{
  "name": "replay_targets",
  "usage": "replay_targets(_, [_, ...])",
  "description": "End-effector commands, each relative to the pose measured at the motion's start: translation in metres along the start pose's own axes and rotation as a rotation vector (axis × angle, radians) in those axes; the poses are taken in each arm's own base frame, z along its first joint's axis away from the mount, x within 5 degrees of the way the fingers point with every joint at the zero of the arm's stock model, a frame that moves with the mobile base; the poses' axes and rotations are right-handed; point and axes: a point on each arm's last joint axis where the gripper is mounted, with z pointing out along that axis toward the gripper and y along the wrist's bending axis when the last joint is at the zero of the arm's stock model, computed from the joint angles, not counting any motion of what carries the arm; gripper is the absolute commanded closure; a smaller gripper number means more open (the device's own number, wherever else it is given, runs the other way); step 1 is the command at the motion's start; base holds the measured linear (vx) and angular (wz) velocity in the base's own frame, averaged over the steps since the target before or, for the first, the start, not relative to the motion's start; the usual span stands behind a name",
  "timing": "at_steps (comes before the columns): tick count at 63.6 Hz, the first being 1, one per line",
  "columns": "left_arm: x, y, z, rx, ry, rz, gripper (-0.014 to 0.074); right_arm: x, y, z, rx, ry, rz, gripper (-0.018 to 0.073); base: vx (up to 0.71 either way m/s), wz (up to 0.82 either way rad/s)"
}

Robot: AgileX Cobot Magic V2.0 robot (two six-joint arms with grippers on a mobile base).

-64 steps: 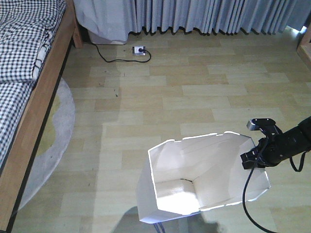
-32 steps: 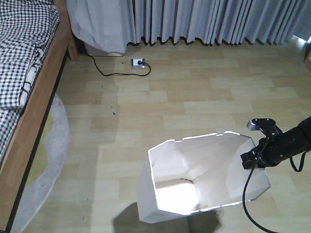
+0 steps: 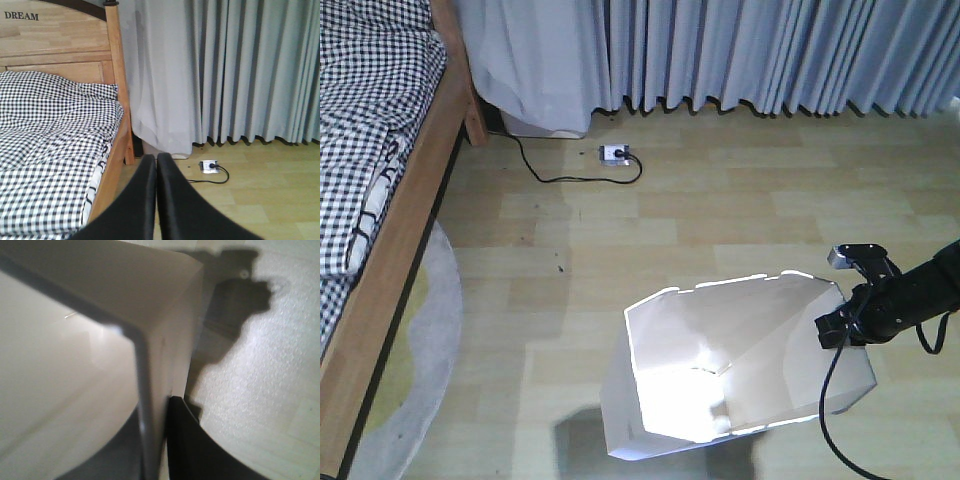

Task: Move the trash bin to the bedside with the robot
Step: 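Carry the bin in the right gripper while driving beside the bed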

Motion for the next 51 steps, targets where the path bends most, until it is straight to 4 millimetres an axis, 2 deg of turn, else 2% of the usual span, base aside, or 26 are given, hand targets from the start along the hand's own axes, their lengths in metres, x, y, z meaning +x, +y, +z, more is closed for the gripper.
replay_targets(1, [-0.015,-0.0007,-0.0022,0.008,-0.102,-0.007,0.0603,-0.0133,0.0183,-0.0226,-0.138,-0.063,0.023,0.0564,0.29,0.08])
replay_targets(51, [-0.015,-0.0007,-0.0022,0.008,-0.102,-0.007,0.0603,-0.0133,0.0185,-0.0226,-0.14,-0.062,0.023,0.0564,0.29,0.03])
